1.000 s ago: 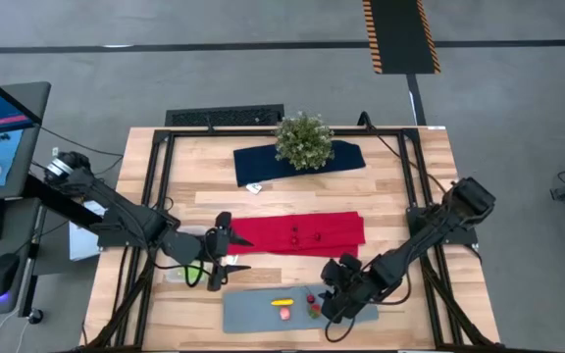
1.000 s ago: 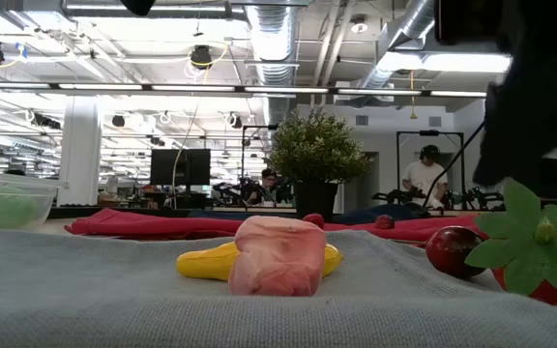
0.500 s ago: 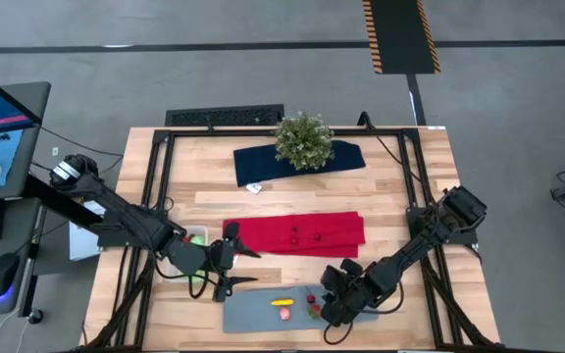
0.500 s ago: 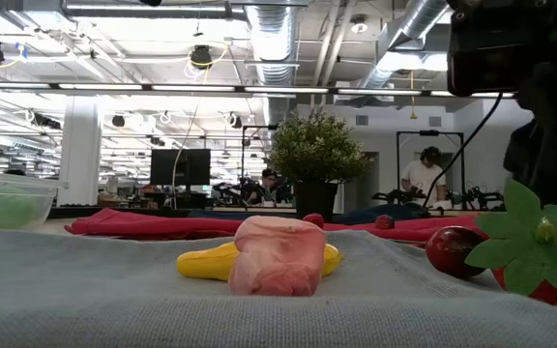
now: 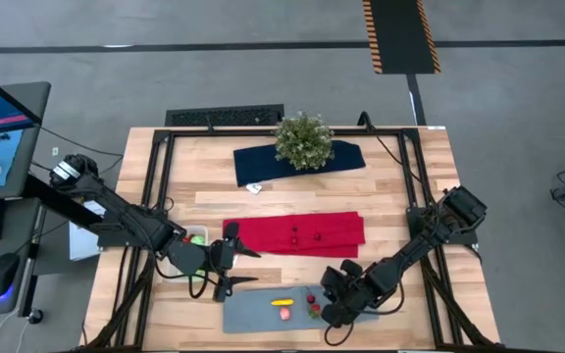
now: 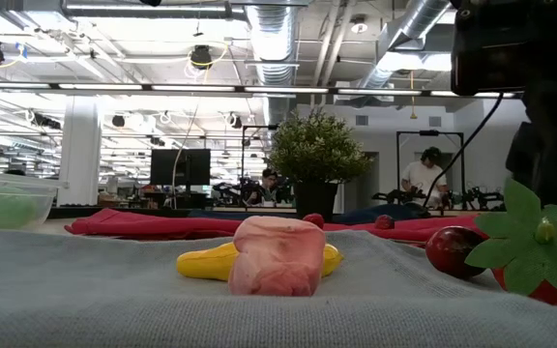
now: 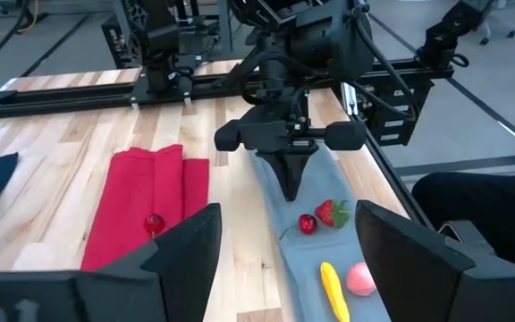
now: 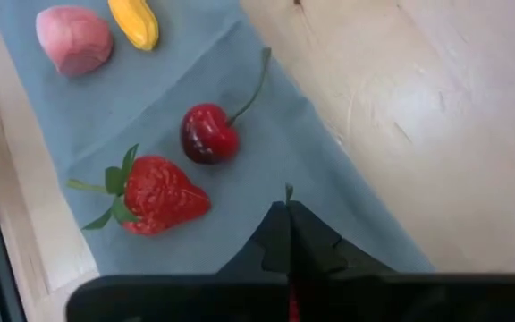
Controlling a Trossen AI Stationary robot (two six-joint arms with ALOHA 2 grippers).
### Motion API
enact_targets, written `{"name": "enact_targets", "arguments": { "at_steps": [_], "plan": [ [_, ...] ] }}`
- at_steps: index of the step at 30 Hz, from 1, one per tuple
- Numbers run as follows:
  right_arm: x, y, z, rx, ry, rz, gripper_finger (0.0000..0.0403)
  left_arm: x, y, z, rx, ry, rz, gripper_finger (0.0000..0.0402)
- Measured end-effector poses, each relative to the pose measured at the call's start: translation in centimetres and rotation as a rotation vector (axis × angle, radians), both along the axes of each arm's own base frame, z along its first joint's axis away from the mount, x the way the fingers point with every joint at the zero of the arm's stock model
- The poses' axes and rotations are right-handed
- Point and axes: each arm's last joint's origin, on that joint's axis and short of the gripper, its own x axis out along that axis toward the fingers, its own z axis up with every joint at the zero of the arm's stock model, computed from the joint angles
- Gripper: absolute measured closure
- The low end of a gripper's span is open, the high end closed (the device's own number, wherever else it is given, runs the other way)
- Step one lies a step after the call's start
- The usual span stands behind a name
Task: Pick and placing Produce into tupperware
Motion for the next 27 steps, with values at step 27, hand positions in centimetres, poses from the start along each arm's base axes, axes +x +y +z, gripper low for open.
{"name": "enact_targets", "arguments": {
  "at_steps": [27],
  "plan": [
    [4.4, -2.0, 12.7, -0.549, -0.432, 0.172, 0.0393, 0.9, 1.0, -2.1, -0.023, -0.061, 0.0, 0.0152]
  ]
}}
